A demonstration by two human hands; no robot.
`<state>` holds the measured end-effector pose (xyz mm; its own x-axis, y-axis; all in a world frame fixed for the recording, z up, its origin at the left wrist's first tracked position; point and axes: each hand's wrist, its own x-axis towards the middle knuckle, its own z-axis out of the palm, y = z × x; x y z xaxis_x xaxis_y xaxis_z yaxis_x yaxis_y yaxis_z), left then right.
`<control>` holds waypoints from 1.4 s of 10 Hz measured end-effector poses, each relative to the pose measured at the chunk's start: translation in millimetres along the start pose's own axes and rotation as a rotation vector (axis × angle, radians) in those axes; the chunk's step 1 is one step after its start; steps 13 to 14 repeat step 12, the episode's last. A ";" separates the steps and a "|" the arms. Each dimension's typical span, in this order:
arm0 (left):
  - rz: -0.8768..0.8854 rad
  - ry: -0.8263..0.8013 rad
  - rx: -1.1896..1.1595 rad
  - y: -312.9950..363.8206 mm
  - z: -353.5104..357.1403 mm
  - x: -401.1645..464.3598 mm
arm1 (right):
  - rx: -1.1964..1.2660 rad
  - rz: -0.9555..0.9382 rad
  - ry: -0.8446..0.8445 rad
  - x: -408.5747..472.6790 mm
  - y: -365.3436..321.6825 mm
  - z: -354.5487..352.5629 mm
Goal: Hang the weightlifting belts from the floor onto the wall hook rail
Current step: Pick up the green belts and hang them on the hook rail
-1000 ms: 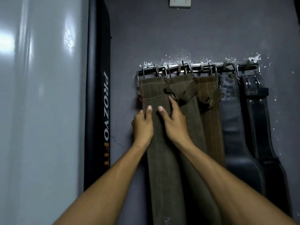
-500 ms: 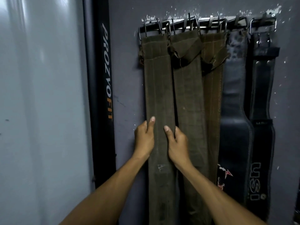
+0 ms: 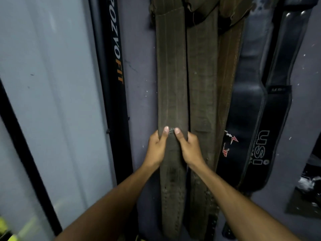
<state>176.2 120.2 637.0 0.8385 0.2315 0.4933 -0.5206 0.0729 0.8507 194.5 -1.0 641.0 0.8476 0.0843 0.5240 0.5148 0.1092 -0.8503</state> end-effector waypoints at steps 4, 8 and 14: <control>-0.232 -0.002 0.163 -32.0 -10.1 -147.6 | 0.000 0.179 -0.087 -128.7 23.3 -31.9; -0.270 -0.119 0.447 -5.8 -38.5 -216.2 | -0.162 0.248 -0.294 -197.9 22.5 -52.7; -0.393 -0.238 0.753 37.3 -63.4 -236.6 | -0.707 0.384 -0.265 -227.4 -39.9 -60.8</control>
